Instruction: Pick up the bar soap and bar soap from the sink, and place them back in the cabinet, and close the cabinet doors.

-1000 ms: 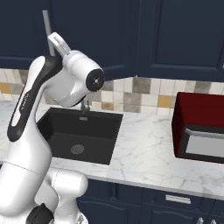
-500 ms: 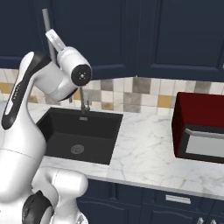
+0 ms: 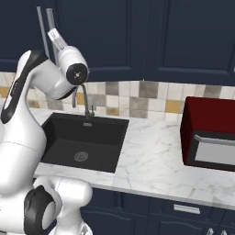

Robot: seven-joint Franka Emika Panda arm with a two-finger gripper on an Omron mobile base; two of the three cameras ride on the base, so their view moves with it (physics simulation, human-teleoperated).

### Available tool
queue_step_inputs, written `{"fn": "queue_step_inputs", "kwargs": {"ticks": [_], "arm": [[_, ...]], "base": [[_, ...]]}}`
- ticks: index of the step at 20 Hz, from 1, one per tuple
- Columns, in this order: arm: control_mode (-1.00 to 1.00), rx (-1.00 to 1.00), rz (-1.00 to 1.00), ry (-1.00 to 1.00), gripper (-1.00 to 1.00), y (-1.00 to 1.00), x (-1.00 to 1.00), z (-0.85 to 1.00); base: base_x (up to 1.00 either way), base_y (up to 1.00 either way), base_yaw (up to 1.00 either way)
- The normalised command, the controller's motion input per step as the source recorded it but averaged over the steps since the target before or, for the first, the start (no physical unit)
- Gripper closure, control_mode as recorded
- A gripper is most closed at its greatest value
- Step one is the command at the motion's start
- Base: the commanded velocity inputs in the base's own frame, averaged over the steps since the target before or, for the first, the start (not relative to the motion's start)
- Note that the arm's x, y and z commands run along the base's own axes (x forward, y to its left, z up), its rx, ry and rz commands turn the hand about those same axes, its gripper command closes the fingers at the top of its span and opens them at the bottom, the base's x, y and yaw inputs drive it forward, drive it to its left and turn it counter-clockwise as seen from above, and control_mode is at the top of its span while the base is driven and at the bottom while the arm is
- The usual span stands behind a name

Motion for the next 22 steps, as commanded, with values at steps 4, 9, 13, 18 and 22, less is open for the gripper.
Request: {"fn": "queue_step_inputs", "kwargs": {"ticks": [4,9,13,18,22], "arm": [[-1.0,0.0,-0.03,0.0,-1.0,0.1,0.38,0.0],[-1.0,0.0,-0.03,0.0,-1.0,0.1,0.39,0.0],[-1.0,0.0,-0.03,0.0,-1.0,0.11,0.41,0.0],[-1.0,0.0,-0.02,0.0,-1.0,0.08,0.39,0.0],[-1.0,0.0,0.0,0.0,-1.0,0.04,0.29,0.0]], "base": [[0.0,0.0,0.0],[0.0,0.0,0.0],[0.0,0.0,0.0],[0.0,0.0,0.0],[0.0,0.0,0.0]]}}
